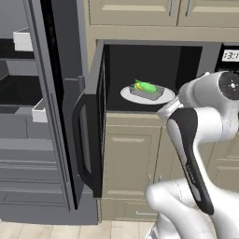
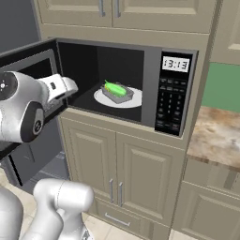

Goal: Place the tupperware containing the fish and corn meal in the microwave. Close the microwave door and press the start button to reheat the meal.

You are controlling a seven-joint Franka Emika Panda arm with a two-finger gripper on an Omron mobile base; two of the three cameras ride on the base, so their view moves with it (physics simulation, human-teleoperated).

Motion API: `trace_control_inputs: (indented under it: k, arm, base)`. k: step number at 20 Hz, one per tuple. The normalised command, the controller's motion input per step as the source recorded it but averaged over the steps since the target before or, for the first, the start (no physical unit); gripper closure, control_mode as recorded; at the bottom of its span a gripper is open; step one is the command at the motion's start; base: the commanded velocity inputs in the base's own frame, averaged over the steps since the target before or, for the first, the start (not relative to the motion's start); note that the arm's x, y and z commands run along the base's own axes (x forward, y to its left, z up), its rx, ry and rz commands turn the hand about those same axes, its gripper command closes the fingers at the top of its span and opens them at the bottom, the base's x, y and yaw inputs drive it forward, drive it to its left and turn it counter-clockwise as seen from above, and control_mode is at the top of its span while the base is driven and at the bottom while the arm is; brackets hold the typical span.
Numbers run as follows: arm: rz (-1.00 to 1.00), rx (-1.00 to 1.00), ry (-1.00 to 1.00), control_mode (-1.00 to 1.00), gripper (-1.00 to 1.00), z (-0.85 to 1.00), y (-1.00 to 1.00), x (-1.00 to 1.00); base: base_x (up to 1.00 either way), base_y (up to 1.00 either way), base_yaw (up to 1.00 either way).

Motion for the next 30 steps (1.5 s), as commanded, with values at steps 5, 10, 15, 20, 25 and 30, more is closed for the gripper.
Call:
trace_control_inputs:
  k: [5,10,15,20,25,30]
  arm:
    - [0.13,-0.29,-0.10,-1.00,-1.00,0.42,0.58,-0.96]
    - [0.01,-0.33,-0.10,-1.00,-1.00,0.19,0.63,-0.93]
    - [0.00,-0.36,-0.10,-1.00,-1.00,0.18,0.65,-0.68]
    - [0.00,-0.37,-0.08,-1.00,-1.00,0.12,0.73,-0.49]
    - [0.00,-0.35,-0.01,-1.00,-1.00,0.00,0.82,-0.21]
    - [0.00,-0.33,0.00,-1.00,-1.00,-0.03,0.98,-0.04]
  base:
    - [0.00,0.00,0.00]
    - [0.00,0.00,0.00]
    - [0.00,0.00,0.00]
    - [0.00,0.00,0.00]
    - [0.00,0.00,0.00]
    - [0.00,0.00,0.00]
